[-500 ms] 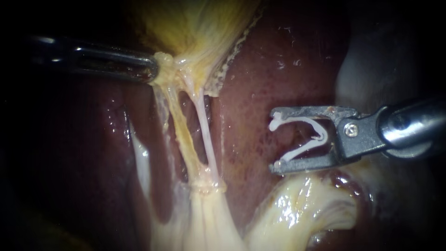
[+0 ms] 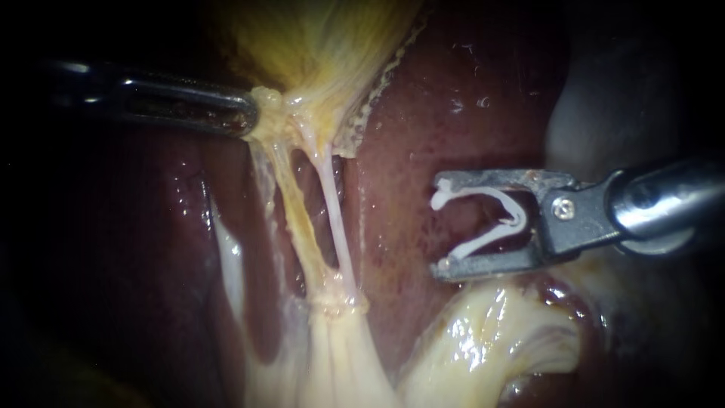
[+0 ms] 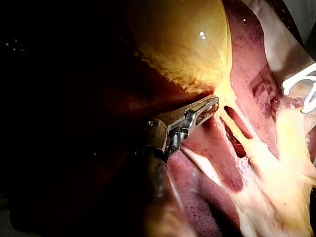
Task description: Clipping first clip left tube
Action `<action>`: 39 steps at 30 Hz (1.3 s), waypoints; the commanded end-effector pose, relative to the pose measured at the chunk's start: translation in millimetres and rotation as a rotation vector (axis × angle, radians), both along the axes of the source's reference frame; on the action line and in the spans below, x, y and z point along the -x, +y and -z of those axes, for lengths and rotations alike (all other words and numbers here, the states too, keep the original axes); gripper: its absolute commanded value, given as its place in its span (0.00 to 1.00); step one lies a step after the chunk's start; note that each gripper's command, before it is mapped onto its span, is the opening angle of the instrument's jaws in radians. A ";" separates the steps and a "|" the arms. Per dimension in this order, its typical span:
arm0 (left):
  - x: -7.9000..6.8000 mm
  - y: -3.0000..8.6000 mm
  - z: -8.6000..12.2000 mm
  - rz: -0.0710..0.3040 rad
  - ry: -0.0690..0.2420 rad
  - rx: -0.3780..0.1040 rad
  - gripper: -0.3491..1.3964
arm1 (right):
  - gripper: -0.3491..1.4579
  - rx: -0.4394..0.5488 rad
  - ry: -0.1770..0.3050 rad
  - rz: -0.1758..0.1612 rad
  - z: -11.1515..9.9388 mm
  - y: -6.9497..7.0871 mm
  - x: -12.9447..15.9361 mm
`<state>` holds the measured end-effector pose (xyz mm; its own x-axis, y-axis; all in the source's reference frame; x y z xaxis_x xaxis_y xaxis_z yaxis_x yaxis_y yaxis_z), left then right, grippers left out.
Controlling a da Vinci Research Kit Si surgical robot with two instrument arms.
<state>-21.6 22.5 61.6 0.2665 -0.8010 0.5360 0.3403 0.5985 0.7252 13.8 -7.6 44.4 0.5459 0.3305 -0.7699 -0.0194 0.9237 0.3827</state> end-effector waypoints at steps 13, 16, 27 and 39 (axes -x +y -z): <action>0.5 0.0 0.2 -0.001 -0.001 -0.002 0.00 | 0.45 -0.132 0.014 -0.020 -1.8 -2.1 -4.1; 0.6 0.0 0.2 -0.002 -0.003 -0.003 0.00 | 0.45 -0.151 0.016 -0.020 -2.5 -2.8 -5.2; 0.9 -0.3 -0.1 -0.003 -0.003 -0.002 0.00 | 0.45 -0.220 0.027 -0.001 -5.9 -5.0 -8.6; 1.0 -0.5 -0.3 -0.004 -0.003 -0.001 0.00 | 0.43 -0.269 0.034 0.026 -9.5 -5.2 -9.2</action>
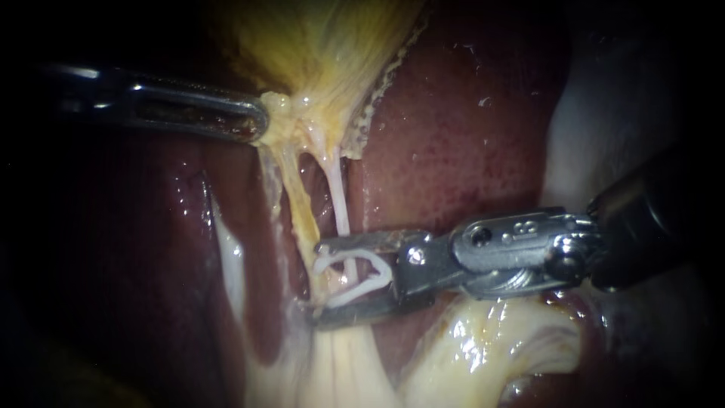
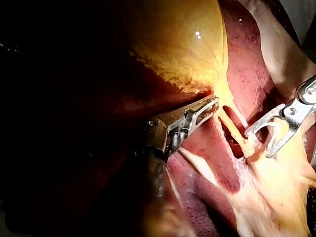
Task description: Clipping first clip left tube
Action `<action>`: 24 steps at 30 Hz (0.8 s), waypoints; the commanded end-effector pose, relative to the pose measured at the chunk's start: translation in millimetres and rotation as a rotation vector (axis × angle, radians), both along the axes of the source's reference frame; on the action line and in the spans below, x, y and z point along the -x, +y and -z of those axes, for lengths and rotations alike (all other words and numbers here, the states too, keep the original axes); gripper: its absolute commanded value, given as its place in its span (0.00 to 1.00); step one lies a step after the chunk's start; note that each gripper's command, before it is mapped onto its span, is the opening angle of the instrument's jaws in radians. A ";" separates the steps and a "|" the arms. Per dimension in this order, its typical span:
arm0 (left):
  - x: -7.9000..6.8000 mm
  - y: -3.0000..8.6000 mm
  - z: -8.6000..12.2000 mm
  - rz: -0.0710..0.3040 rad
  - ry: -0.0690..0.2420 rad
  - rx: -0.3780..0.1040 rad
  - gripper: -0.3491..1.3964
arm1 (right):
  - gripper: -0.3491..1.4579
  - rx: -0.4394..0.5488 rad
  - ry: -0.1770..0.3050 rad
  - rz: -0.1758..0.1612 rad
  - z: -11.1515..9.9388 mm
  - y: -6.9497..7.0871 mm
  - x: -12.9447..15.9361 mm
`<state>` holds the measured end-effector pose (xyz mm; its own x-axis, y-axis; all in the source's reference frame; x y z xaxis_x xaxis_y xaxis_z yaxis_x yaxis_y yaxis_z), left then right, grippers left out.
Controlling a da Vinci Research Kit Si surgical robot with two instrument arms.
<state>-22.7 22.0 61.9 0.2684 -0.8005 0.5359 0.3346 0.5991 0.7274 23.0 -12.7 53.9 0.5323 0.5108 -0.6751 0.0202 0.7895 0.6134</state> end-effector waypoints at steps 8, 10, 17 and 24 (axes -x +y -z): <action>0.0 0.0 0.0 -0.002 -0.001 0.000 0.00 | 0.43 0.000 0.000 0.000 -0.9 0.6 0.4; 0.0 0.0 0.0 -0.002 -0.001 0.000 0.00 | 0.43 -0.005 -0.002 -0.003 -1.2 0.7 0.4; 0.0 -0.1 -0.1 -0.002 -0.001 0.000 0.00 | 0.43 -0.013 -0.006 -0.009 -2.3 1.4 0.9; 0.1 -0.2 -0.2 -0.004 -0.002 0.000 0.00 | 0.43 -0.017 -0.007 -0.008 -3.4 2.2 1.8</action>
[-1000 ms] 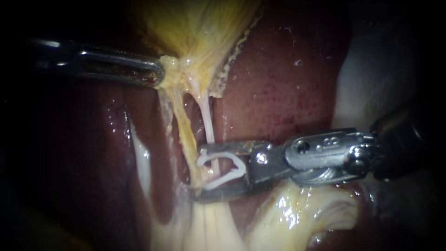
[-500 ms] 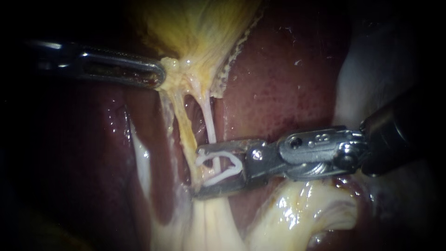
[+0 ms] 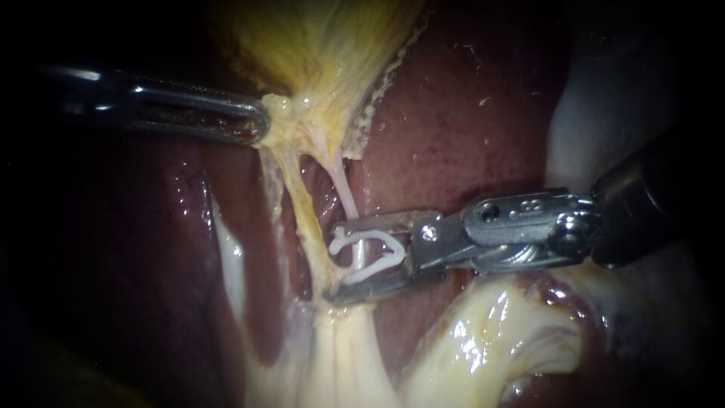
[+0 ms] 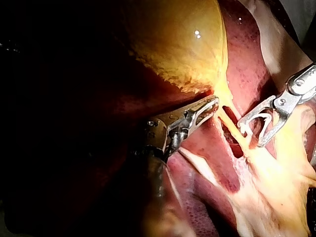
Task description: Clipping first clip left tube
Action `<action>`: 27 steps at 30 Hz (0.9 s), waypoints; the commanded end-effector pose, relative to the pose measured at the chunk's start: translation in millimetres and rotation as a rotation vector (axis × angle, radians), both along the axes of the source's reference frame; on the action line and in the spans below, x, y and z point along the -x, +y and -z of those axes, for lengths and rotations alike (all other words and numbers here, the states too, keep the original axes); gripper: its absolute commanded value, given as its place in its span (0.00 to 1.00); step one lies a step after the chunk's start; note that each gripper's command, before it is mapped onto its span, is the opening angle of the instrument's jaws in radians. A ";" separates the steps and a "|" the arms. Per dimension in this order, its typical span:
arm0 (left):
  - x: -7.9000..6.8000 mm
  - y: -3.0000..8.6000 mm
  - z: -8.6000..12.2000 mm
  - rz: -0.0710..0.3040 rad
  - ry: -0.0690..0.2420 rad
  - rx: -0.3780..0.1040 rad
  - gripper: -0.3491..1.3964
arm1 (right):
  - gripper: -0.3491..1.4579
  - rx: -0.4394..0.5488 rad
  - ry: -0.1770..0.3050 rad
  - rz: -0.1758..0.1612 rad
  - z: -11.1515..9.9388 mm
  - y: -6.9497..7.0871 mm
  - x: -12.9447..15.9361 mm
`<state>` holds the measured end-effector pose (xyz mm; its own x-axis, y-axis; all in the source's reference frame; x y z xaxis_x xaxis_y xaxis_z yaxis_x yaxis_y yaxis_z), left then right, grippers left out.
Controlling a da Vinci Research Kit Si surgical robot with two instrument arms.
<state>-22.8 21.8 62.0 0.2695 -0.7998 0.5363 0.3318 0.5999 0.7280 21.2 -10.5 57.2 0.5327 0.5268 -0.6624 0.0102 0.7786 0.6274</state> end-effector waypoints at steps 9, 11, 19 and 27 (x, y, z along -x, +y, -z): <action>0.2 -0.1 -0.1 -0.003 -0.002 0.000 0.00 | 0.43 0.001 -0.001 -0.003 -1.0 0.8 -0.3; 0.3 -0.1 -0.1 -0.003 -0.001 0.000 0.00 | 0.43 0.001 -0.002 -0.004 -1.2 1.0 -0.6; 0.4 -0.2 -0.3 -0.004 -0.002 0.000 0.00 | 0.43 0.001 -0.001 -0.013 -1.6 1.3 -2.0; 0.5 -0.2 -0.3 -0.004 -0.002 0.001 0.00 | 0.43 -0.051 0.098 0.013 -1.3 0.7 -3.7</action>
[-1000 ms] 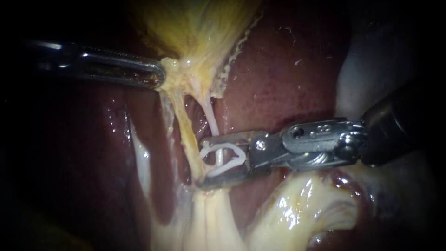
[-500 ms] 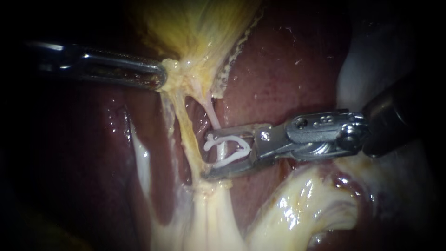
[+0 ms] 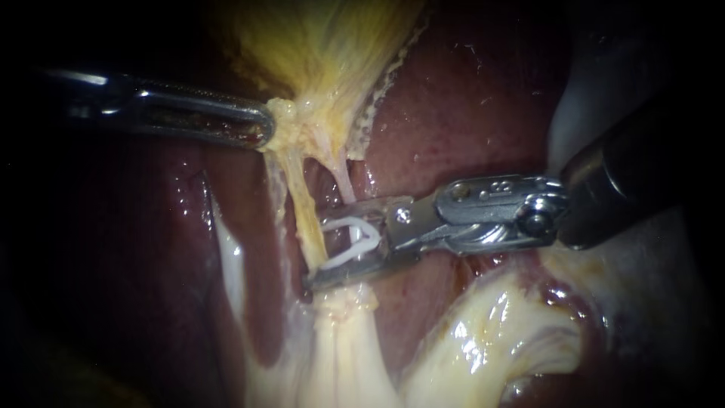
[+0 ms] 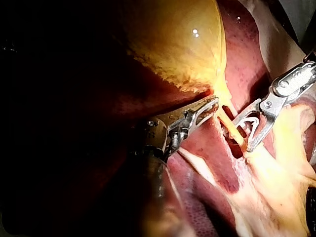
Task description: Clipping first clip left tube
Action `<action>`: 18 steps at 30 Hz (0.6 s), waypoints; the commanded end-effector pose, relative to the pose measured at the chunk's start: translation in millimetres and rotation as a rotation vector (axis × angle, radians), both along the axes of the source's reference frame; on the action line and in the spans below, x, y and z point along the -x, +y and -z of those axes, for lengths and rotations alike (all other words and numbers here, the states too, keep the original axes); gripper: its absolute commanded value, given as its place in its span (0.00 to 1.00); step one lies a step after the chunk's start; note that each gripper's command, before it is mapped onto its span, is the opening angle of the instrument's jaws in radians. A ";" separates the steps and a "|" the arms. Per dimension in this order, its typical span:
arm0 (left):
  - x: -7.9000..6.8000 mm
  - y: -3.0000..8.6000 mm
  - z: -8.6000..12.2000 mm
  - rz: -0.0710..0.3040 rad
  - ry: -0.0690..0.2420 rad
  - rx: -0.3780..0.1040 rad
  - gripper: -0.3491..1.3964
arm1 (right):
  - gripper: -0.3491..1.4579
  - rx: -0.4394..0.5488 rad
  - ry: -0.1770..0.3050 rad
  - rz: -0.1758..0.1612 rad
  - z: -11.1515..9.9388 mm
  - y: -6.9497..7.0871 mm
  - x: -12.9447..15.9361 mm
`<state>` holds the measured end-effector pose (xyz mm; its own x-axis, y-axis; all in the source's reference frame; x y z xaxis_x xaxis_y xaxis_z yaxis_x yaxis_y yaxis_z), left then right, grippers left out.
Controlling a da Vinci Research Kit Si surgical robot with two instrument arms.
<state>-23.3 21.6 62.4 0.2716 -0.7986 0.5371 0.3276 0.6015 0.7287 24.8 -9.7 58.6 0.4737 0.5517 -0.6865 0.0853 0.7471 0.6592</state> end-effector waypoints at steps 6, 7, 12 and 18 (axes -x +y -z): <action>0.0 0.0 0.0 0.000 0.000 0.001 0.00 | 0.43 -0.065 0.054 0.009 0.4 -1.6 -1.2; 0.0 0.0 0.0 0.000 0.000 0.001 0.00 | 0.43 -0.075 0.061 0.016 0.4 -1.9 -1.3; 0.0 0.0 0.0 0.000 0.000 0.001 0.00 | 0.43 -0.119 0.098 0.037 0.9 -3.0 -2.1; 0.1 0.0 -0.1 0.000 0.000 0.001 0.00 | 0.42 -0.158 0.116 0.041 1.5 -3.9 -3.1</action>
